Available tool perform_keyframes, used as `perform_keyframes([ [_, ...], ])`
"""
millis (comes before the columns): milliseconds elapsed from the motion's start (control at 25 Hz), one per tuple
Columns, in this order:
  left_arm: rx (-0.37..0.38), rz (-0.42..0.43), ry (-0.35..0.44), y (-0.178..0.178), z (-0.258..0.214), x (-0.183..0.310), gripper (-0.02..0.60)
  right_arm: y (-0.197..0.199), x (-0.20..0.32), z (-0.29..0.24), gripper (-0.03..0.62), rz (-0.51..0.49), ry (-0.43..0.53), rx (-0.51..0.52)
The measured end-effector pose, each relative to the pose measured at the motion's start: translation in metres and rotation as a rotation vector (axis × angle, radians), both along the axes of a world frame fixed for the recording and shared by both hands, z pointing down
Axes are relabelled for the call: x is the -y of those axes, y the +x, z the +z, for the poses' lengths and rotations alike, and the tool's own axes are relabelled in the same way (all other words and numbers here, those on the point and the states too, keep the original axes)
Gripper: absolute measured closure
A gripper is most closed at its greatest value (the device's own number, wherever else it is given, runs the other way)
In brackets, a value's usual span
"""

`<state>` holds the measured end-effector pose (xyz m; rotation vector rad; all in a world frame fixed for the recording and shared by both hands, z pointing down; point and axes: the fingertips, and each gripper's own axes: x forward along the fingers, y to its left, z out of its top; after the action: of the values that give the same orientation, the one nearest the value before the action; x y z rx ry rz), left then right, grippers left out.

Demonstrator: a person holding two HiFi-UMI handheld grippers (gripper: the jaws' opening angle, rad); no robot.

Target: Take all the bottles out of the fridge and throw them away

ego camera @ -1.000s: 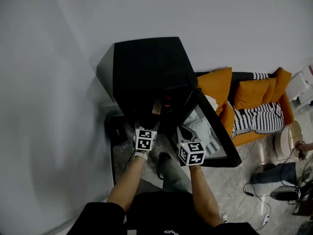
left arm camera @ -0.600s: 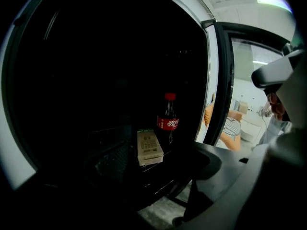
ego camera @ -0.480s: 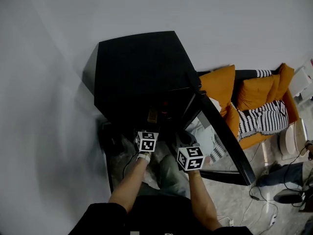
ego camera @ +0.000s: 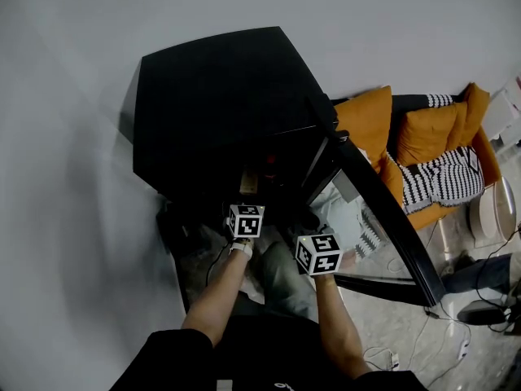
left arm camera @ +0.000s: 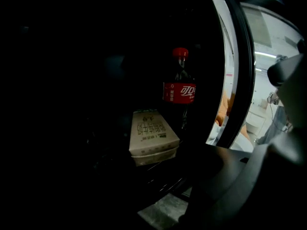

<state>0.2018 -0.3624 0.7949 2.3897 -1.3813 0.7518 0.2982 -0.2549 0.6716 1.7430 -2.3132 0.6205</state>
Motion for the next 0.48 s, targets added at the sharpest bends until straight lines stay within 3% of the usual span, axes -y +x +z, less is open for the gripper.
perform_keyframes([
  [200,0.026,-0.008,0.024,-0.002,0.004,0.008,0.225,0.006,0.001,0.011,0.592,0.020,-0.008,-0.002],
  [320,-0.004,0.001,0.030,-0.002,0.000,0.004,0.292,0.003,-0.001,0.013,0.592,0.023,-0.018,-0.006],
  [480,-0.034,0.009,0.022,-0.006,-0.013,-0.008,0.298,-0.003,-0.009,0.004,0.592,0.018,-0.033,-0.013],
])
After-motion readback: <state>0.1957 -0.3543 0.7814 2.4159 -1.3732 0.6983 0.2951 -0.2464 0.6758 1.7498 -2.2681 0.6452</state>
